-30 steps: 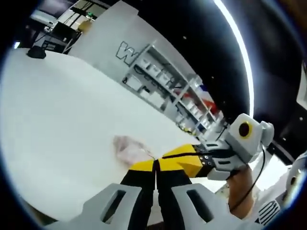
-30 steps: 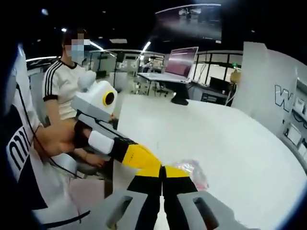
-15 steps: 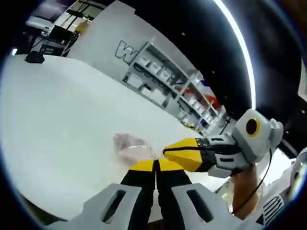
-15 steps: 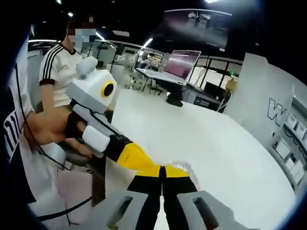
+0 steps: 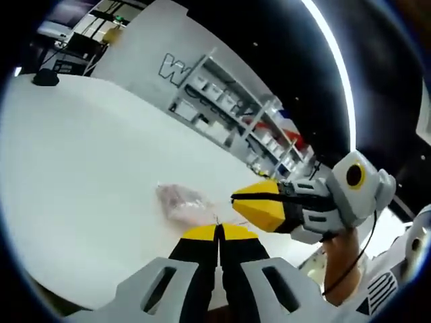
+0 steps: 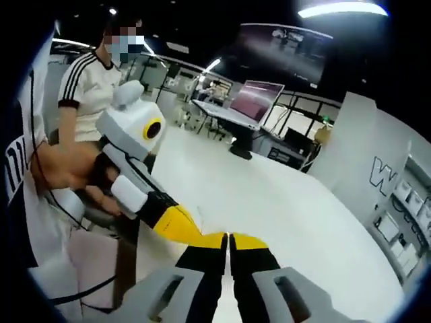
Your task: Open the resealable bag by pulling the two sides of the seal apart until the entire bag opening is separated and visibly accessible.
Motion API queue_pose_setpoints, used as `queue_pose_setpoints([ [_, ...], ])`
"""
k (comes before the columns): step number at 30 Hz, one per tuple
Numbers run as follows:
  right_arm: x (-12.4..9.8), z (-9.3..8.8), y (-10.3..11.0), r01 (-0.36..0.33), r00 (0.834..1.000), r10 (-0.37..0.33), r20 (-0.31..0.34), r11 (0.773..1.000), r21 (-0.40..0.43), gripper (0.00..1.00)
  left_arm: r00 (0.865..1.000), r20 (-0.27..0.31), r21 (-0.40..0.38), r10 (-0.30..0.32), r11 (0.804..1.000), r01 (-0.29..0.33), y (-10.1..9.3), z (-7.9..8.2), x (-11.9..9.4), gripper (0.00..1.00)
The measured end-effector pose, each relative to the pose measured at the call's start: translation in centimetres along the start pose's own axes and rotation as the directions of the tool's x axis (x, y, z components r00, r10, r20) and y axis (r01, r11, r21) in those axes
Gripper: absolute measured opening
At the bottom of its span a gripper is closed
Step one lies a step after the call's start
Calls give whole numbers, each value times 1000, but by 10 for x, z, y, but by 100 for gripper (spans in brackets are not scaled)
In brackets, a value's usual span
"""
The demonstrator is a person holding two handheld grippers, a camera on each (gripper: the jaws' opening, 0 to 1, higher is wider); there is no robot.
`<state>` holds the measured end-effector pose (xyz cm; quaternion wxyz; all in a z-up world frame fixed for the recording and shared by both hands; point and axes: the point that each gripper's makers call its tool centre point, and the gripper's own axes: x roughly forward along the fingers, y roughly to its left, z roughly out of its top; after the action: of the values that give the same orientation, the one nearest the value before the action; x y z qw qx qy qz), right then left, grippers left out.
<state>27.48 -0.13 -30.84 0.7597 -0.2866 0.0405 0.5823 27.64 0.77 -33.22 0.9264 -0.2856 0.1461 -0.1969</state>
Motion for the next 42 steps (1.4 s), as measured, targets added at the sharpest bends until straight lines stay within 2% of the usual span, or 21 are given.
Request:
queue_pose_setpoints([
  [3,2,-5,4,-12,1000,12,-18,1000,2,7,1000,-5,7,1,1000,-1,0,0,0,0],
  [9,5,-12,9,-30,998,30,-51,1000,4,4,1000,-11,22,-1,1000,1,-4,-3,-1,0],
  [11,6,-12,8,-28,998,28,-49,1000,5,1,1000,-16,26,-1,1000,1,-5,-4,-2,0],
  [16,7,-6,5,-12,1000,12,-28,1000,-3,0,1000,-22,40,3,999,-2,-6,-4,-2,0],
  [22,-1,14,-16,100,993,-97,68,995,-29,0,999,-53,48,2,999,0,-8,-10,2,1],
  [26,-9,25,-30,204,973,-193,129,976,-79,0,998,-64,48,1,999,2,-7,-11,4,1],
  [30,-11,24,-31,226,966,-213,149,971,-79,0,997,-72,46,-5,999,8,-7,-12,5,1],
  [33,-8,19,-27,227,967,-213,140,970,-89,2,997,-73,42,-4,999,7,-5,-13,5,1],
  [36,-2,9,-16,187,979,-178,101,979,-77,11,997,-71,43,-4,999,7,-5,-13,5,1],
  [39,2,-1,-10,172,984,-167,69,983,-72,11,998,-70,46,-6,999,9,-6,-13,4,1],
  [42,1,-6,-16,189,981,-186,50,980,-63,9,997,-79,48,-5,999,9,-7,-15,4,1],
])
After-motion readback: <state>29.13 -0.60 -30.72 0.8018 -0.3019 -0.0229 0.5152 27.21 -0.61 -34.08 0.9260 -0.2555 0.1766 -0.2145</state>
